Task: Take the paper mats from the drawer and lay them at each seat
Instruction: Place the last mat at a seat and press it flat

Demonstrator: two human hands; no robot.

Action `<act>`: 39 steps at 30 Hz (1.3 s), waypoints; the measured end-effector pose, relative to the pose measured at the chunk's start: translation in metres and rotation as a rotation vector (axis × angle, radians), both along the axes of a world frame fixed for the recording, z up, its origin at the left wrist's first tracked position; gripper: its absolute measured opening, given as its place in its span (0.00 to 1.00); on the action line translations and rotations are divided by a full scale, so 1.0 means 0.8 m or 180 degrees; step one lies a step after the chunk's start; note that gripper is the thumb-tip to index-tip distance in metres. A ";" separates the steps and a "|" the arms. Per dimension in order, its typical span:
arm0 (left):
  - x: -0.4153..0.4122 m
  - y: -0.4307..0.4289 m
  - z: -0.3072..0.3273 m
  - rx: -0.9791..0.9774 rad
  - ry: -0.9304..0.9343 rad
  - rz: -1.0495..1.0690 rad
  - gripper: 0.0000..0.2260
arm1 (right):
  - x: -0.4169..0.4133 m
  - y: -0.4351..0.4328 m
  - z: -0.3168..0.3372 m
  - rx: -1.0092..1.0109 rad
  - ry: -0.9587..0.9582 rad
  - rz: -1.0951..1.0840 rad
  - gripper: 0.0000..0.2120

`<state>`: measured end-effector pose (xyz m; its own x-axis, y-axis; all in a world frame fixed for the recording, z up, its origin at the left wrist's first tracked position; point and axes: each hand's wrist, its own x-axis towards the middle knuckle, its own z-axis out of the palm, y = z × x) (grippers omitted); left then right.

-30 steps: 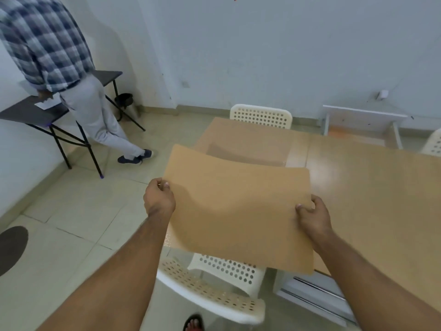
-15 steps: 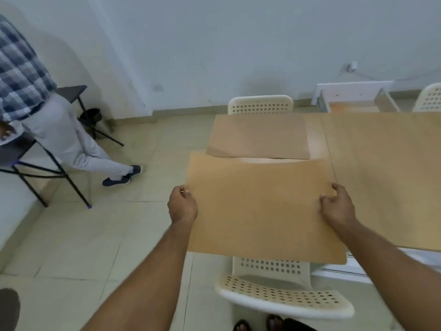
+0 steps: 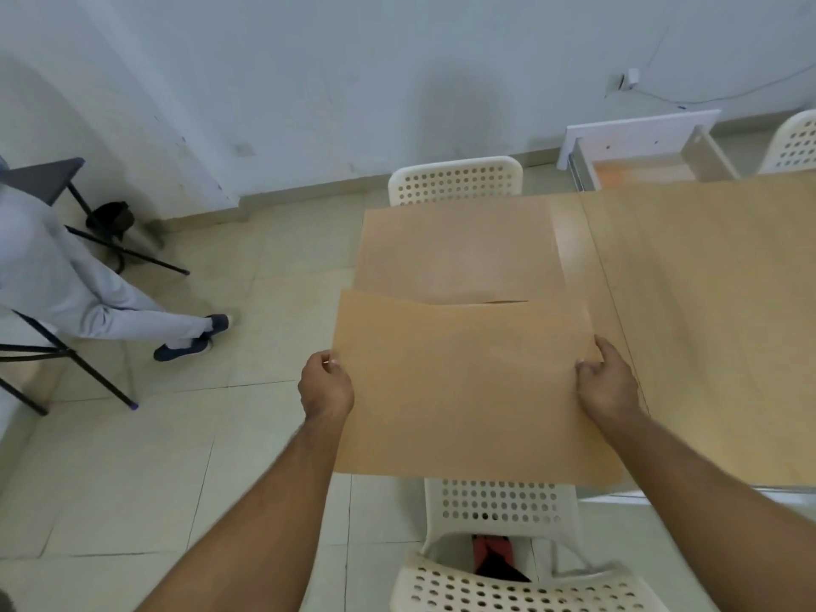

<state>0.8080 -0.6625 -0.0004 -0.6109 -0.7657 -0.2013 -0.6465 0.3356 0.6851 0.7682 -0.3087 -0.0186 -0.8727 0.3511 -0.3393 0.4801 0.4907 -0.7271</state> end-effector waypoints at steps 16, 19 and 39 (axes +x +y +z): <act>-0.020 -0.027 -0.073 0.0030 -0.0352 -0.0769 0.27 | -0.019 -0.027 -0.043 0.0810 0.0081 0.0403 0.28; -0.010 -0.020 -0.077 -0.0338 -0.0491 -0.1444 0.31 | -0.013 -0.038 -0.045 0.1292 0.0099 0.0806 0.32; 0.006 0.006 -0.096 -0.0870 -0.1495 -0.2724 0.46 | -0.002 -0.067 -0.068 0.2041 -0.0626 0.2451 0.43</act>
